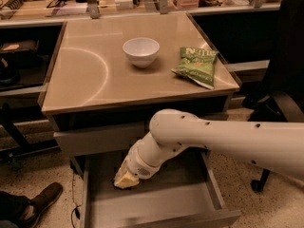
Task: Place rxbar blueberry into middle drawer
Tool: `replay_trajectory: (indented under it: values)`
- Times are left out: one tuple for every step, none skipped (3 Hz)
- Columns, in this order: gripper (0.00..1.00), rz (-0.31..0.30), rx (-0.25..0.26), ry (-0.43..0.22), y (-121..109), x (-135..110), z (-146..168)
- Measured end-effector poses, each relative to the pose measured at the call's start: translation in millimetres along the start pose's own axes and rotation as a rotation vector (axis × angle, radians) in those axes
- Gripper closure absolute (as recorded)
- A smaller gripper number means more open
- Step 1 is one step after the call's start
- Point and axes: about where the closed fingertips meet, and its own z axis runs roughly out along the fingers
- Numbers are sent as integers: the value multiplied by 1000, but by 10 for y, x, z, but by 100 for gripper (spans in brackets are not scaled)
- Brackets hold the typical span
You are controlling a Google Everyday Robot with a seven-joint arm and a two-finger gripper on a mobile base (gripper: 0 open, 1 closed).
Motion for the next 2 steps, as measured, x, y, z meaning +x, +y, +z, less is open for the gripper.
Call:
replay_trajectory:
  values:
    - [100,17,35,-24,-150,160,86]
    - [100,17,35,-24,-150,160,86]
